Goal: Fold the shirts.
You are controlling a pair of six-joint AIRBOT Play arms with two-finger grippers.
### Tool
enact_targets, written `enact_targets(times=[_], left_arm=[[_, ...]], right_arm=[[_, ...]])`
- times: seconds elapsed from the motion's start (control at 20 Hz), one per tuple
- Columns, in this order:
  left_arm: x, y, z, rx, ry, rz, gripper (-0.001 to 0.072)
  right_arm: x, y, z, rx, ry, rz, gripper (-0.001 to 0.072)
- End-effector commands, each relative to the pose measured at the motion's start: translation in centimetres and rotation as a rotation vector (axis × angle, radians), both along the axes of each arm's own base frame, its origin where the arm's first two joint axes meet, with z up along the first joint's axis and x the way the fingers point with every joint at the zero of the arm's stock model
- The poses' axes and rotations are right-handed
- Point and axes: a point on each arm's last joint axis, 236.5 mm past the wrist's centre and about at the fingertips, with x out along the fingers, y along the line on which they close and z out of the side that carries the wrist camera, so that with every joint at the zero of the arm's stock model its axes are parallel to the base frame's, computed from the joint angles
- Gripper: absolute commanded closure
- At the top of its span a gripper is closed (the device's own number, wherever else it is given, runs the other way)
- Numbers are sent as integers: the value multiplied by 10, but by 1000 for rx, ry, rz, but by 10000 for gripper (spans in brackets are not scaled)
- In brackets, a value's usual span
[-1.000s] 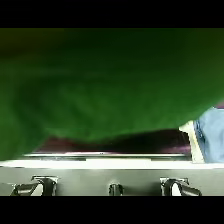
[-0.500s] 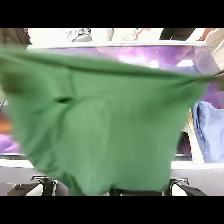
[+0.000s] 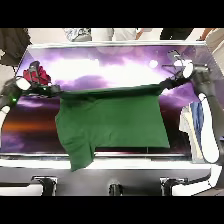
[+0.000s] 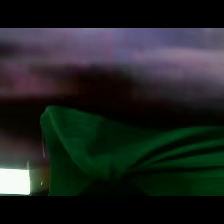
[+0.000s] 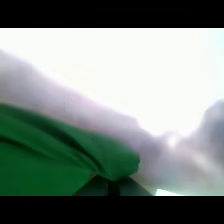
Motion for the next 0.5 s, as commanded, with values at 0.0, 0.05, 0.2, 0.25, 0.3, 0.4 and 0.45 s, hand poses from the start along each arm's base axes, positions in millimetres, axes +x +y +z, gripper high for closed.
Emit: enact_targets(times=[0.0, 0.05, 0.2, 0.25, 0.3, 0.4, 0.45], left_arm=[[47, 0, -23, -44, -93, 60, 679], [51, 0, -23, -46, -97, 61, 679], [42, 3, -6, -45, -74, 37, 679], [29, 0, -3, -44, -28, 5, 679], [10, -3, -5, -46, 46, -24, 679], [-35, -13, -29, -51, 246, -85, 678], [-59, -18, -44, -63, 350, -110, 679]], right_arm=[[39, 0, -15, 34, -125, -60, 671], [37, 0, -19, 32, -111, -59, 671], [16, -11, -17, -3, -21, -34, 672], [3, -18, -19, -25, 33, -9, 672], [-17, -22, -27, -36, 121, 14, 672], [-66, -17, -57, -16, 359, 50, 670], [-83, -15, -70, -15, 448, 81, 669]])
